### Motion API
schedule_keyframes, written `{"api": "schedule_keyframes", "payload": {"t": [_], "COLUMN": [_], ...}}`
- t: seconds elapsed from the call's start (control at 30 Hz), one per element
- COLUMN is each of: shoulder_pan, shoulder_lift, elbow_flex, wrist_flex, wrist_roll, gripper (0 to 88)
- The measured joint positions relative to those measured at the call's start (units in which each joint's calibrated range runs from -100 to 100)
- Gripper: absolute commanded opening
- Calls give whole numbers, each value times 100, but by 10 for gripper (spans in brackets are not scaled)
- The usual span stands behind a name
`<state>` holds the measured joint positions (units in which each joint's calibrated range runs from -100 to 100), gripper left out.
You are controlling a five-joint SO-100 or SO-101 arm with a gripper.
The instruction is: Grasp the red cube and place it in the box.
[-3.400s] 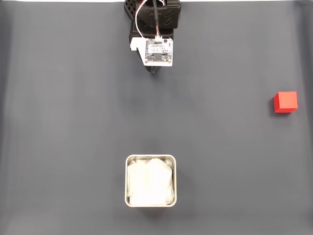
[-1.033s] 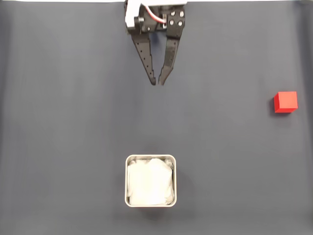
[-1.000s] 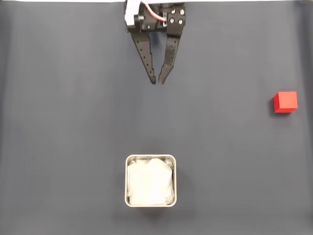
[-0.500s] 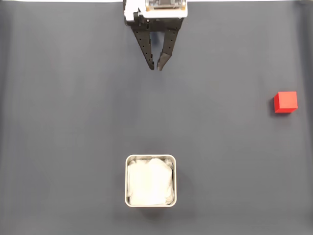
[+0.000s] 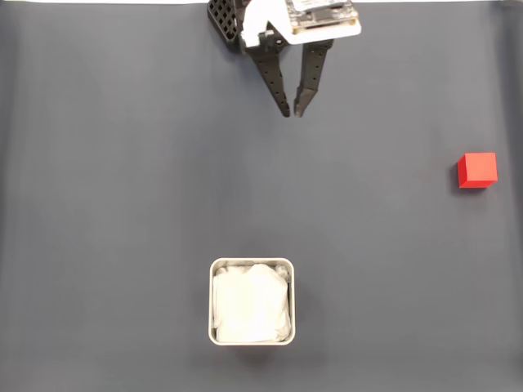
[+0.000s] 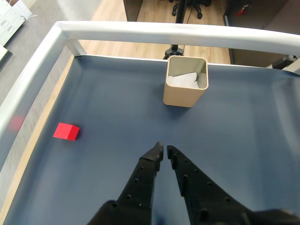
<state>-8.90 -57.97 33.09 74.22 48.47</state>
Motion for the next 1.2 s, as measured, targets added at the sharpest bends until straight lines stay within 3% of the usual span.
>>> {"api": "schedule_keyframes", "payload": {"t": [0.6, 1.2], "shoulder_pan": [-1461, -1907], "shoulder_lift": [122, 738], "elbow_flex": [36, 597], "wrist_flex": [-239, -1344], "wrist_roll": [107, 440], "gripper": [32, 162]}}
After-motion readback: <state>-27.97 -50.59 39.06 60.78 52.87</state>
